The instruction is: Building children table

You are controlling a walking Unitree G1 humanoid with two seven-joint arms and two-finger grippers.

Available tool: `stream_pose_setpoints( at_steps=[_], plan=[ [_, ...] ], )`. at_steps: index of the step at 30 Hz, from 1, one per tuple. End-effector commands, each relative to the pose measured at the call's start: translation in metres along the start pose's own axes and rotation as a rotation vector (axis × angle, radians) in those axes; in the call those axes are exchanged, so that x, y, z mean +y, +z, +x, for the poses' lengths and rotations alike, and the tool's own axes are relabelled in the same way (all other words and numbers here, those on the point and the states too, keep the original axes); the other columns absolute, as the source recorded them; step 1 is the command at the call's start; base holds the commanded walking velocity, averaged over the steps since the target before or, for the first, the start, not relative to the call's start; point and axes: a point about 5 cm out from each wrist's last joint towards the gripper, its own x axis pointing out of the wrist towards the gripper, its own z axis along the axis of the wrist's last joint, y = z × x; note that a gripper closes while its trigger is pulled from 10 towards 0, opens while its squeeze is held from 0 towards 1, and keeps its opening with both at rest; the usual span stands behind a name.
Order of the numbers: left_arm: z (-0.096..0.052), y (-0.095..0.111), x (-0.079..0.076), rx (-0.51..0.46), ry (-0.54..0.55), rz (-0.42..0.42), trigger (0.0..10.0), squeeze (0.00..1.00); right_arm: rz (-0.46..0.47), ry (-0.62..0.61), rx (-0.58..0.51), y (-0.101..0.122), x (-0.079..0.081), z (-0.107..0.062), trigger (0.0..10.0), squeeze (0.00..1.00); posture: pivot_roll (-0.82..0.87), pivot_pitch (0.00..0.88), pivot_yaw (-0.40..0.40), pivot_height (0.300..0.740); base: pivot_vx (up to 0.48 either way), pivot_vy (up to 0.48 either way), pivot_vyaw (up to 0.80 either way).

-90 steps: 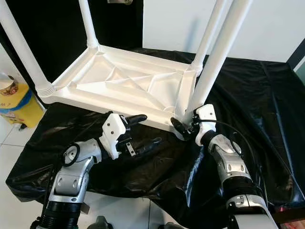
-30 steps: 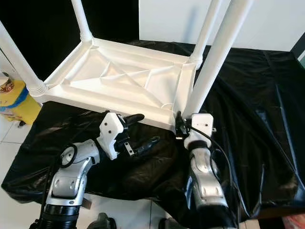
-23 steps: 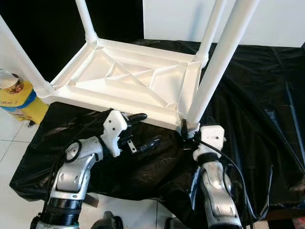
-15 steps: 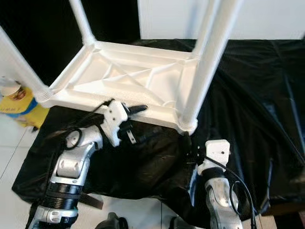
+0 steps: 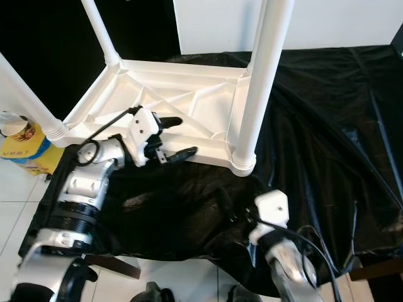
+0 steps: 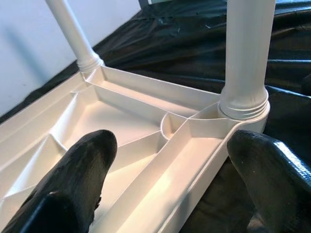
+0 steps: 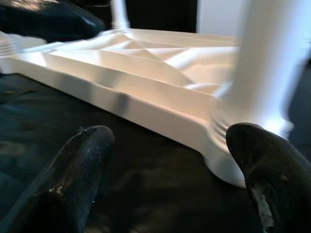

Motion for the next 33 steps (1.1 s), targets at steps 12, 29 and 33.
stream_pose_setpoints(
  at_steps=[12, 29, 33],
  plan=[
    [-0.024, -0.049, 0.024, 0.269, 0.293, 0.035, 10.0, 0.0, 0.036, 0.087, -0.042, 0.013, 0.005, 0.041, 10.0, 0.0, -0.04, 0.161, -0.036, 0.74, 0.0, 0.0, 0.0],
    [-0.037, -0.063, 0.056, 0.471, 0.348, 0.149, 10.0, 0.0, 0.019, -0.262, -0.054, 0.014, -0.043, 0.052, 10.0, 0.0, -0.03, 0.217, 0.006, 0.74, 0.0, 0.0, 0.0],
    [-0.036, -0.058, 0.063, 0.474, 0.341, 0.189, 10.0, 0.0, -0.006, -0.334, -0.032, 0.01, -0.056, 0.046, 10.0, 0.0, -0.04, 0.222, 0.024, 0.74, 0.0, 0.0, 0.0]
  ],
)
